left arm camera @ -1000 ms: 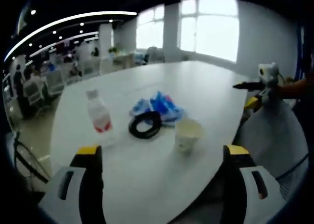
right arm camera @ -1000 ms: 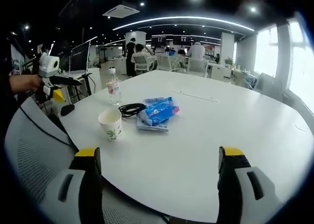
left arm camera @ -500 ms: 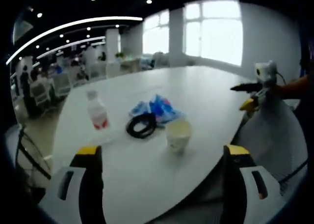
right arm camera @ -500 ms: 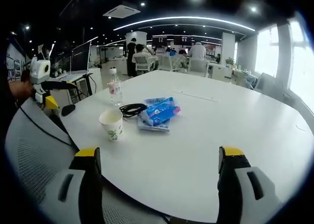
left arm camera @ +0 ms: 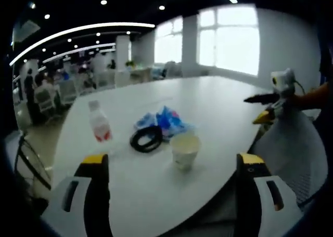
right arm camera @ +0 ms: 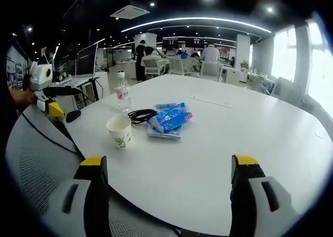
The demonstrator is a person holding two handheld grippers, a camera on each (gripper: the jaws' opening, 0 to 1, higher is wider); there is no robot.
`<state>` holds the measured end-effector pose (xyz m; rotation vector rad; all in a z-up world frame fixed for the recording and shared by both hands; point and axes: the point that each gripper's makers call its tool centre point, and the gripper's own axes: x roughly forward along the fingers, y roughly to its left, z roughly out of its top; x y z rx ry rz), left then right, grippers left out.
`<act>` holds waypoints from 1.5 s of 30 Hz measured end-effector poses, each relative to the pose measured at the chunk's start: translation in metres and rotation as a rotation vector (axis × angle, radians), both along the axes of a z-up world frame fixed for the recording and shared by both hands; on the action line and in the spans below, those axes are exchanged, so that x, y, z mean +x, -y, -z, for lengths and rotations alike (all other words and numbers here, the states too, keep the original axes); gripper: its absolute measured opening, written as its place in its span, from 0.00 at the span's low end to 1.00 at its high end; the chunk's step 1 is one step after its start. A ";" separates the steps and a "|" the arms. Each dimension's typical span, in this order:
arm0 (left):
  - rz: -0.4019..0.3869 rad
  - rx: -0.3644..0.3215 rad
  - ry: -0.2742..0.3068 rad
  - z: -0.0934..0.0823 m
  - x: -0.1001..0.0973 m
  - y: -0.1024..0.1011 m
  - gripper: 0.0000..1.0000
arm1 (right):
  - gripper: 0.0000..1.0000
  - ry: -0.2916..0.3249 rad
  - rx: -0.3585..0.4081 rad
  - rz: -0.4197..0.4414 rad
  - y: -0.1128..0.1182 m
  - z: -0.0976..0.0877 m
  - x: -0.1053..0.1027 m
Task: Arrange the tabletop items into an orderly group along one side of the table until the central work area is clear of visible clutter.
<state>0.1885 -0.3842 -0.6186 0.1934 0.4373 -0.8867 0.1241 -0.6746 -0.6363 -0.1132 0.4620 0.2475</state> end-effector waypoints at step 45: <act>-0.005 -0.021 0.071 0.004 -0.006 0.017 1.00 | 0.97 -0.062 -0.057 -0.112 -0.025 -0.043 0.050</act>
